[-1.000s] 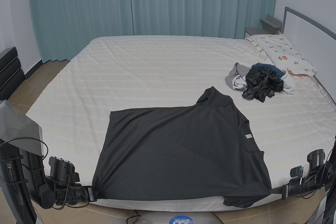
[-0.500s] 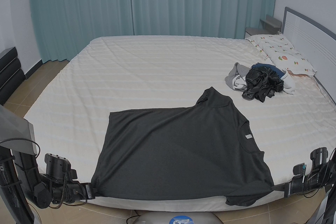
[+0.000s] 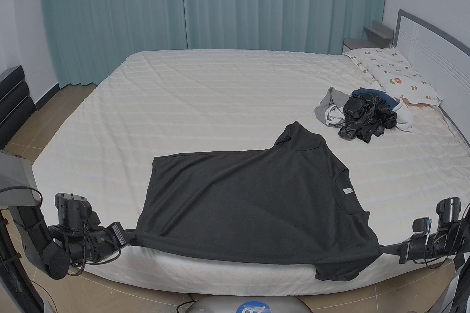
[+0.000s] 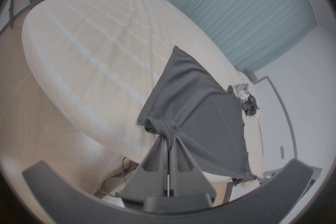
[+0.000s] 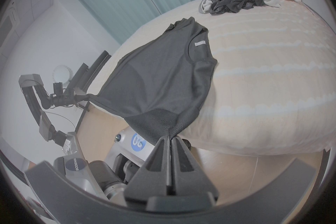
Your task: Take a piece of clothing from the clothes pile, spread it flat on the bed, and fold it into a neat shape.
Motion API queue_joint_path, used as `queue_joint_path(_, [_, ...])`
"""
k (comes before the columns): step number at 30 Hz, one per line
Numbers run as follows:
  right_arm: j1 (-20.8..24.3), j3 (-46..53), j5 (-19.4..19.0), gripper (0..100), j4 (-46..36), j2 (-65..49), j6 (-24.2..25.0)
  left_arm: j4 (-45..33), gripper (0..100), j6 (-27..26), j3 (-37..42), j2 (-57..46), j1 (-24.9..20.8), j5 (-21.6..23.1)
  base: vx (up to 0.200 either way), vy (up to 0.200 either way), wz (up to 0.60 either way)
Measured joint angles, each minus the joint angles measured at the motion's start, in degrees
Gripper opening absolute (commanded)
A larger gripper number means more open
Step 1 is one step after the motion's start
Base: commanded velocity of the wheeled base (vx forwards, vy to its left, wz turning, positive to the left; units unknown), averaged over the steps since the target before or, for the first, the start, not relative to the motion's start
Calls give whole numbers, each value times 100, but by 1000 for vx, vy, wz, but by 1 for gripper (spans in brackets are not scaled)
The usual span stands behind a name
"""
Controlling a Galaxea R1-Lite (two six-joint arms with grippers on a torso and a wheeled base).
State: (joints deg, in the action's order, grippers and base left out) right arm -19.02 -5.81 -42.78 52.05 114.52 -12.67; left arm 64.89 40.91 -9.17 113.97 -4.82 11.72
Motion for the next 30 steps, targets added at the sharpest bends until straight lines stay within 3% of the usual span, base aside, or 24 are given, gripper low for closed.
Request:
queue_joint_path(11, [375, -761, 17, 0, 6, -107, 1509, -16, 0, 80, -177, -61, 107, 2, 0, 0, 0])
queue_joint_path(22, [463, -1201, 71, 0, 9, -366, 1929, -71, 0, 683, -386, -217, 121, 13, 0, 0, 0])
queue_joint_path(30, [477, -1323, 74, 0, 2, -435, 1981, -315, 0, 750, -530, -258, 121, 10, 0, 0, 0])
